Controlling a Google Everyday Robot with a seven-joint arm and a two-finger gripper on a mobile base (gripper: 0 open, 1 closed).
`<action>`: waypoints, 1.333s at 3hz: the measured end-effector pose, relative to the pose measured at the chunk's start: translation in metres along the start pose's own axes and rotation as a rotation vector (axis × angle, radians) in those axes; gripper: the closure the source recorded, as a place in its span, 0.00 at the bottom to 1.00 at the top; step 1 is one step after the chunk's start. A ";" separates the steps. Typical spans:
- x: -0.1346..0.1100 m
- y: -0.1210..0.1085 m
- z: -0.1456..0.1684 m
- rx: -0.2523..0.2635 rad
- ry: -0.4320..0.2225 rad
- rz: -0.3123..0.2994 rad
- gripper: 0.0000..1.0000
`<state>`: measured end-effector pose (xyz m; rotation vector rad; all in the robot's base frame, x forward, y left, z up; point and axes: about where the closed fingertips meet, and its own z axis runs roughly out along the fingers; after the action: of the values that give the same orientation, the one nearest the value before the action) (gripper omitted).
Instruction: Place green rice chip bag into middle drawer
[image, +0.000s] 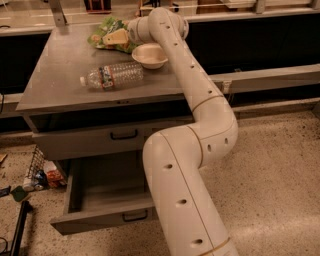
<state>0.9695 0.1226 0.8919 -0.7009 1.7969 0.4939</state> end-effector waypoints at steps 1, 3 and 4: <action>0.003 0.010 0.006 -0.048 -0.026 0.013 0.32; 0.007 0.017 0.009 -0.077 -0.028 0.005 0.78; 0.011 0.018 0.011 -0.078 -0.020 0.004 0.99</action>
Offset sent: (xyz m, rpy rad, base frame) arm 0.1495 0.0014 0.0534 0.0542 -0.0184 0.0896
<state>0.9627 0.1408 0.8778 -0.7445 1.7685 0.5744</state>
